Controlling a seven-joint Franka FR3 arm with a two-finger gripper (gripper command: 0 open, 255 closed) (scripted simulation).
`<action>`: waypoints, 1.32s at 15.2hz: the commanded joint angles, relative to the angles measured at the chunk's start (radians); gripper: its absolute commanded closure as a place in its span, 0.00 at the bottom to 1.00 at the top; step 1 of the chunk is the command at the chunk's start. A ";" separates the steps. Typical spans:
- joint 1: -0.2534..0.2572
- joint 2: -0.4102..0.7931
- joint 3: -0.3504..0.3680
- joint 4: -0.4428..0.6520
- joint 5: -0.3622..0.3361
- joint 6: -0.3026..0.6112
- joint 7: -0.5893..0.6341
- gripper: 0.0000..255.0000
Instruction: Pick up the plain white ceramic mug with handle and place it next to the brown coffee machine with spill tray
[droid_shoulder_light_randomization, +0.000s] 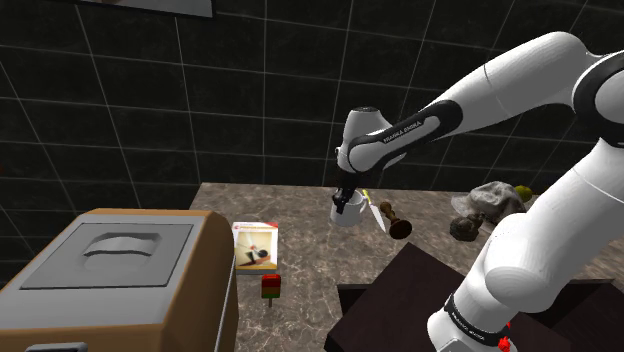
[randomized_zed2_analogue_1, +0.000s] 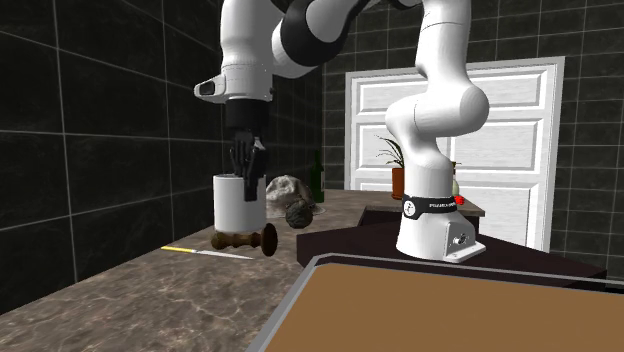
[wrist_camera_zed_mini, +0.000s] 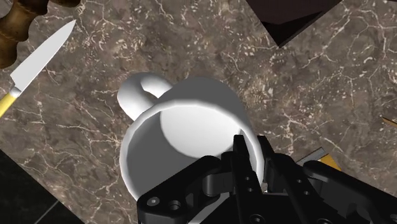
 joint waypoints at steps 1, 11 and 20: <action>0.000 -0.019 0.000 0.010 -0.002 -0.029 0.001 1.00; -0.002 -0.105 0.003 0.075 -0.006 -0.181 0.006 1.00; -0.002 -0.160 0.006 0.152 -0.007 -0.313 0.008 1.00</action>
